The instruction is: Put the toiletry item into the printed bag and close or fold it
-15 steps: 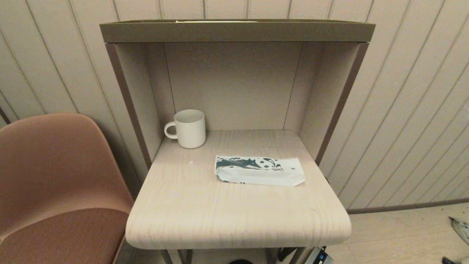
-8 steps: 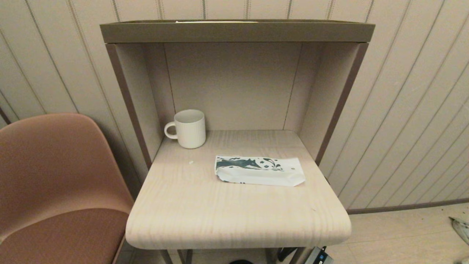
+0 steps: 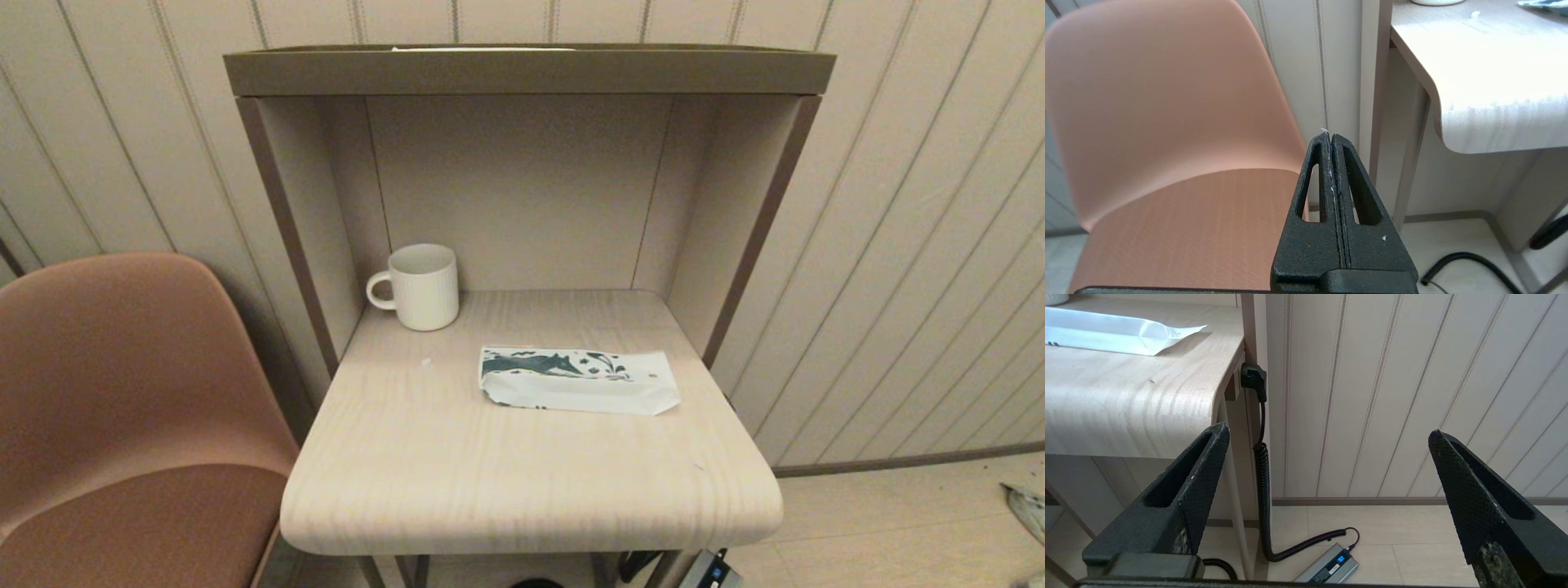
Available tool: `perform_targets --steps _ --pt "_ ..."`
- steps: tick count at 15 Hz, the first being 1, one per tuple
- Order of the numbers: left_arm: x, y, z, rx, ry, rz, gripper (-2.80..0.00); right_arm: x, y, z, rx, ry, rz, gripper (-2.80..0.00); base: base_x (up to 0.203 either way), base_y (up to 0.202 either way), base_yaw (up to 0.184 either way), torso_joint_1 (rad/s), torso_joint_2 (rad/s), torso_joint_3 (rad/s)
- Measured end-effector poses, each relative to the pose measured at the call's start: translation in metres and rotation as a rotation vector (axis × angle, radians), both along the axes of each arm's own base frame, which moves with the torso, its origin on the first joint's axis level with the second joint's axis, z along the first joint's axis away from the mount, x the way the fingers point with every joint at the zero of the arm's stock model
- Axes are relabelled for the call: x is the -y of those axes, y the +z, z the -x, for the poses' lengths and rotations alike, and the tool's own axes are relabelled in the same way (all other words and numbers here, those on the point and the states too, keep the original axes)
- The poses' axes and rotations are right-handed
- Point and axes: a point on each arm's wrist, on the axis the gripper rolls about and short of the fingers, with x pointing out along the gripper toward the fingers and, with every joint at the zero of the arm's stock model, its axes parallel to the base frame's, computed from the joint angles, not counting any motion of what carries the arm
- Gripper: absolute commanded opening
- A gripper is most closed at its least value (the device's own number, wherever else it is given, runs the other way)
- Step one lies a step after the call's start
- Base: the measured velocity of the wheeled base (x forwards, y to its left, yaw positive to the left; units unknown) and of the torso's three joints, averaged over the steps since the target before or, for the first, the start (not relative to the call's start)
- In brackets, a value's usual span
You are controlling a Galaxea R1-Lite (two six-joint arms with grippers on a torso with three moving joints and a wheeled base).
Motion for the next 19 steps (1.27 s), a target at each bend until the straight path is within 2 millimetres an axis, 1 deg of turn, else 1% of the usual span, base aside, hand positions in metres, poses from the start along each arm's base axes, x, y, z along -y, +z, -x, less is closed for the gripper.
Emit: perform_targets --steps 3,8,19 --pt "0.0000 0.0000 0.0001 0.006 -0.002 0.012 -2.80 0.0000 -0.0001 0.0000 0.000 0.001 -0.004 0.00 0.000 0.000 0.000 0.000 0.00 0.000" --pt "-0.0004 0.0030 0.0003 0.035 0.010 0.122 -2.80 0.0000 -0.0001 0.0000 -0.001 0.000 -0.006 0.00 0.000 0.000 0.000 0.000 0.00 0.000" --pt "-0.0005 0.0033 0.0003 0.038 0.011 0.125 -2.80 0.0001 -0.0001 0.0000 -0.001 -0.003 -0.011 0.00 0.000 0.000 0.000 0.000 0.00 0.000"
